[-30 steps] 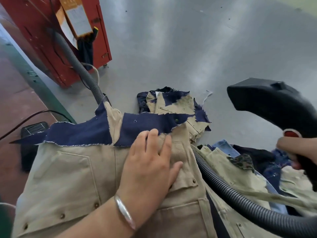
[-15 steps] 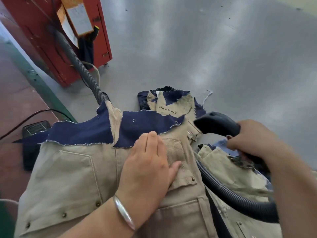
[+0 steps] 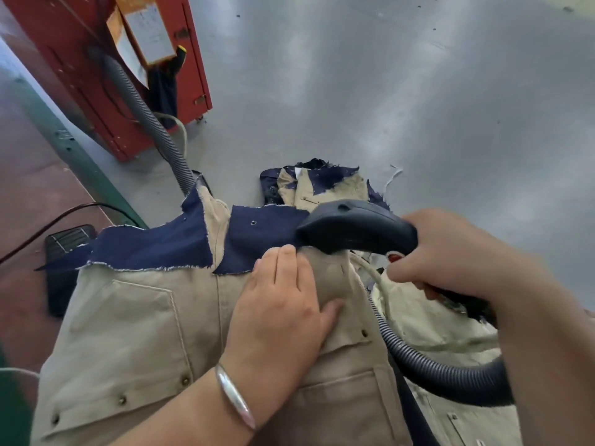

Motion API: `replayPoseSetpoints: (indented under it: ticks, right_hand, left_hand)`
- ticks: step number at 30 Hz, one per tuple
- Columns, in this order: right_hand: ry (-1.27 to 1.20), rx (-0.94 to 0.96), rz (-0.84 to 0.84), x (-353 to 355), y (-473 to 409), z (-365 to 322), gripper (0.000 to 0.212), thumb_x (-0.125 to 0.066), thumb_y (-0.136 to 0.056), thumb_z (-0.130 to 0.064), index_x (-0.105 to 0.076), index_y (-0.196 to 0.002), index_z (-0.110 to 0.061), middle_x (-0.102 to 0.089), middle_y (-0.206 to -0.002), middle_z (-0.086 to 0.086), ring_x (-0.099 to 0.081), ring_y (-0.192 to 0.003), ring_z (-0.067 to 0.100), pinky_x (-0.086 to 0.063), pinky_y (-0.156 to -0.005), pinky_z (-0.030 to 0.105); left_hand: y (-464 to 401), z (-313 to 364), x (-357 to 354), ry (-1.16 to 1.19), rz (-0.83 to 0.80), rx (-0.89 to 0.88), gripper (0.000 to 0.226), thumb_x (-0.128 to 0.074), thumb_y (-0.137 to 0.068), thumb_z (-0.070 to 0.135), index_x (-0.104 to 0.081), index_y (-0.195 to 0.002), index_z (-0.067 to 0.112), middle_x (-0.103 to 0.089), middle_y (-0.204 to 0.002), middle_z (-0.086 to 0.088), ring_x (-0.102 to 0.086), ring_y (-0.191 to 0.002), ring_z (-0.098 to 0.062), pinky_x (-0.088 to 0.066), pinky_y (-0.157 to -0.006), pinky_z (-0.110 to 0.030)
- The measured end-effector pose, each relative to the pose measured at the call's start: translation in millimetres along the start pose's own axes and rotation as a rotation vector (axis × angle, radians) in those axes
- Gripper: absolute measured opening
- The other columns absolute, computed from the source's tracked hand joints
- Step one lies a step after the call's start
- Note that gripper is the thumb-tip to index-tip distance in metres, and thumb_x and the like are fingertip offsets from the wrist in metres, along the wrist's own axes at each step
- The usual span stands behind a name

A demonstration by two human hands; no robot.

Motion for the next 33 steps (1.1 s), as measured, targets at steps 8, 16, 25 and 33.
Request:
replayPoseSetpoints:
  ticks: [8,16,25,33]
  right_hand:
    - [0.011,-0.273,0.133,14,-17,67,0.01,-0.068,-0.075,-0.011,-0.06,-0.082,-0.012,-0.06,-0.041,0.002,-0.055,-0.032,0.019,-0.043,-0.045,0.021]
    - [-0.218,-0.325,0.384,53,20,110,0.013,-0.073,-0.063,-0.012,-0.064,-0.072,-0.014,-0.063,-0.047,0.013,-0.059,-0.036,0.027,-0.058,-0.053,0.054]
    - [-0.188,-0.151,0.367,50,39,75,0.028,-0.068,-0.05,-0.033,-0.062,-0.077,-0.032,-0.062,-0.046,0.009,-0.06,-0.036,0.027,-0.057,-0.052,0.046]
    - [-0.307,-0.317,0.414,70,10,222,0.033,-0.08,-0.05,-0.046,-0.066,-0.073,-0.027,-0.06,-0.047,0.008,-0.06,-0.037,0.033,-0.055,-0.042,0.051]
  left_hand:
    - [1,2,6,0.037,0.051,-0.034,0.068,-0.04,-0.085,0.05,-0.063,-0.108,-0.009,-0.062,-0.105,-0.023,-0.061,-0.097,-0.036,-0.053,-0.085,-0.041]
    - [-14,-40,33,0.377,0.027,-0.047,0.059,-0.035,-0.081,0.057,-0.061,-0.112,0.014,-0.061,-0.111,-0.002,-0.056,-0.104,-0.021,-0.051,-0.086,-0.036]
    - [-44,-117,-9,0.163,-0.79,-0.029,0.076,-0.071,-0.041,0.08,-0.056,-0.091,0.024,-0.065,-0.09,0.007,-0.06,-0.082,-0.009,-0.049,-0.079,-0.027]
    - [-38,-64,7,1.309,-0.452,0.157,0.017,-0.076,-0.072,0.005,-0.071,-0.089,0.004,-0.073,-0.089,-0.014,-0.068,-0.076,-0.02,-0.057,-0.074,-0.035]
Point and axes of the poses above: each hand's wrist, its own y-axis away from the middle knuckle, its own x-axis out of the back of the hand, z = x × y, the point moved 8 cm from there along -y, towards the middle knuckle
